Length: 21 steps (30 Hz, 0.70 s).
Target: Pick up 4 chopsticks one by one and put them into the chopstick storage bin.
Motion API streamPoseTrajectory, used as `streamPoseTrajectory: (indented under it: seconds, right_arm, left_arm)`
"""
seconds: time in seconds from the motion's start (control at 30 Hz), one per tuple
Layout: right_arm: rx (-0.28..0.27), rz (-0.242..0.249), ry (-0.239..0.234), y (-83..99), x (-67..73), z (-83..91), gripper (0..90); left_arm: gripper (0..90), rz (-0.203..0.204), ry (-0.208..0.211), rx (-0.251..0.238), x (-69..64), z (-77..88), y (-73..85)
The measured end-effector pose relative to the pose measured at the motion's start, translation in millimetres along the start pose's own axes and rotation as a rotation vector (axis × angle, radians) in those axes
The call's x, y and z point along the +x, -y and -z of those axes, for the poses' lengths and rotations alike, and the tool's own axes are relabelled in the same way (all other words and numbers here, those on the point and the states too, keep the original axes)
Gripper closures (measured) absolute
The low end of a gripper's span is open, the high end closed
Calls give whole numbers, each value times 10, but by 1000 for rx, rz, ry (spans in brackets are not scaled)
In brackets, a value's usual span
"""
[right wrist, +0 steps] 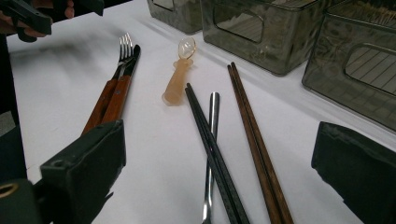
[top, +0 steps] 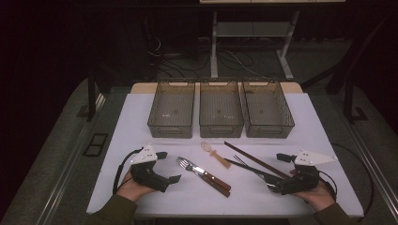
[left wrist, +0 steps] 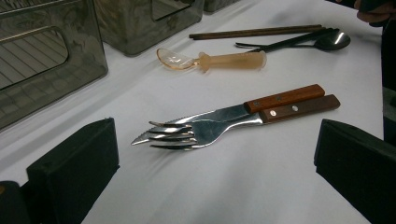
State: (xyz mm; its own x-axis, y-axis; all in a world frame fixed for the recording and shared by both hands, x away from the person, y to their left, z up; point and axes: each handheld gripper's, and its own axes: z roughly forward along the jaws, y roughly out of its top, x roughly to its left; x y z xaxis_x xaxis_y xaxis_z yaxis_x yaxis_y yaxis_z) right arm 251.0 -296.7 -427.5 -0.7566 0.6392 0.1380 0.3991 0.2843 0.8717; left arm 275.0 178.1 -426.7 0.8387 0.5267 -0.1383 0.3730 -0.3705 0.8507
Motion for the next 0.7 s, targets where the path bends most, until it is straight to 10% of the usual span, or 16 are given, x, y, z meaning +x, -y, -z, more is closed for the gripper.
streamPoseTrajectory:
  seconds: [0.7]
  right_arm:
    - [-7,-16,-22,-45,-12,37,33]
  left_arm:
    - [0,17,-13,-24,29,48,14]
